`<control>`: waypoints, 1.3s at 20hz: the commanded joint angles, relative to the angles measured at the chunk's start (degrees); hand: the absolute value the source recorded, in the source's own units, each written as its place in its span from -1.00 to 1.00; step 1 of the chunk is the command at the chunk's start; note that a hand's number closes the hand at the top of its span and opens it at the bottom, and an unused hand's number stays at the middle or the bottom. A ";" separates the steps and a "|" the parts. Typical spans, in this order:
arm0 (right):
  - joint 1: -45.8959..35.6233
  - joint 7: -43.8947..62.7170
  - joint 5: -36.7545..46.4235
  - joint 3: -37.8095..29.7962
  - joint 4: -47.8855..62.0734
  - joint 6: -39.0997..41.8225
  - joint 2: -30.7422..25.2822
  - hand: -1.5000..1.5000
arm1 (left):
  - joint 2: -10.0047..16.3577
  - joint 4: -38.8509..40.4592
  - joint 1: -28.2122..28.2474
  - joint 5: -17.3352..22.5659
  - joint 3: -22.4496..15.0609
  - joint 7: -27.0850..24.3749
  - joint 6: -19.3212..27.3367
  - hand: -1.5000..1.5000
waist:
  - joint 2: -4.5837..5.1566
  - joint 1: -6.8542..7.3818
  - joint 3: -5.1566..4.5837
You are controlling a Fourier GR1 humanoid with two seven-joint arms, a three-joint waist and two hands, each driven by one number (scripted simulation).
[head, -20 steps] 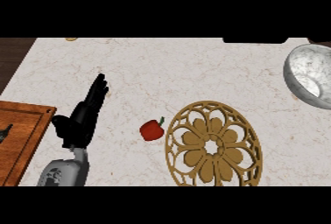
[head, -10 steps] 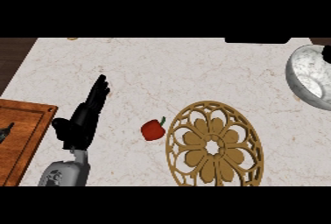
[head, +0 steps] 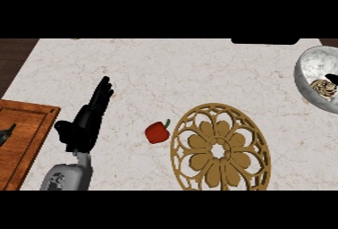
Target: Pick the cupcake from the placemat and place it in the bowl
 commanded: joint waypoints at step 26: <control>11.76 -16.89 -30.31 -15.96 -8.25 19.38 -5.34 -1.00 | 1.74 -0.79 -0.09 1.81 3.10 1.97 -0.45 0.00 | -0.98 -2.19 -0.19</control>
